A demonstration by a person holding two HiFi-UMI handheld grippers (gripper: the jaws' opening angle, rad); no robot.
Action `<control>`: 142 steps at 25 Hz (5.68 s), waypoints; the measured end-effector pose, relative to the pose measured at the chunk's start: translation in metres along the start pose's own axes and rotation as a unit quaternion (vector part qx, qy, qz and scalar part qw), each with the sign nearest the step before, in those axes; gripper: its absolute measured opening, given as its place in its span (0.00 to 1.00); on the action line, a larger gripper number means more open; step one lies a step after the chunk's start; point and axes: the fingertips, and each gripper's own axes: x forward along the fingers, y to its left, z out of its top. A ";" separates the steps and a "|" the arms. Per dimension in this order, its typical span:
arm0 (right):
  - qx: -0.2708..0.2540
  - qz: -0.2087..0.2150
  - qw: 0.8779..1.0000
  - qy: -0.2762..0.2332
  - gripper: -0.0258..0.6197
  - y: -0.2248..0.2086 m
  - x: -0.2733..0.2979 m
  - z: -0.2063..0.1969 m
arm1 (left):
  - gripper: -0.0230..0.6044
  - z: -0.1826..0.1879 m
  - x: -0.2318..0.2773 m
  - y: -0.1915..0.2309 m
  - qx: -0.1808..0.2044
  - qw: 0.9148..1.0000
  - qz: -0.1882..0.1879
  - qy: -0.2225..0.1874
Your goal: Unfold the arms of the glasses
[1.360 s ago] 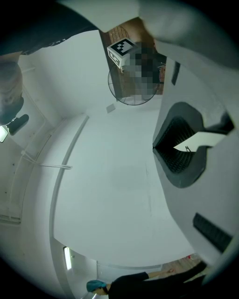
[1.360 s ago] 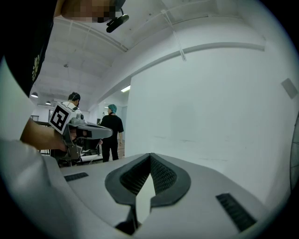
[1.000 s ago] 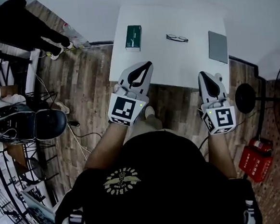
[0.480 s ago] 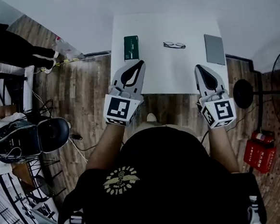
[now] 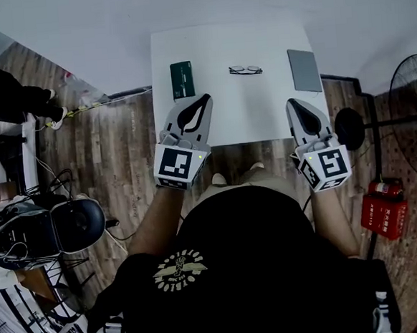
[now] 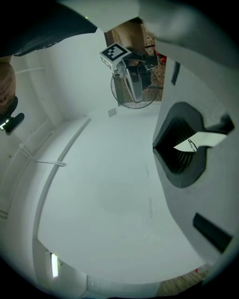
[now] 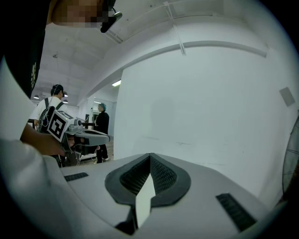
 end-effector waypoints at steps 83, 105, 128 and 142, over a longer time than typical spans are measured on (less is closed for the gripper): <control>0.097 0.008 0.992 0.081 0.04 -0.244 0.144 -0.133 | 0.18 -0.336 0.344 -0.010 0.237 0.873 -0.074 0.419; 0.129 -0.022 0.987 0.096 0.04 -0.249 0.113 -0.146 | 0.23 -0.362 0.375 -0.010 0.333 0.830 -0.079 0.441; 0.136 0.005 0.989 0.065 0.04 -0.226 0.088 -0.116 | 0.07 -0.290 0.332 -0.001 0.110 0.931 -0.005 0.349; 0.113 0.044 0.992 0.020 0.04 -0.156 0.066 -0.073 | 0.07 -0.159 0.234 0.002 -0.041 0.978 0.056 0.195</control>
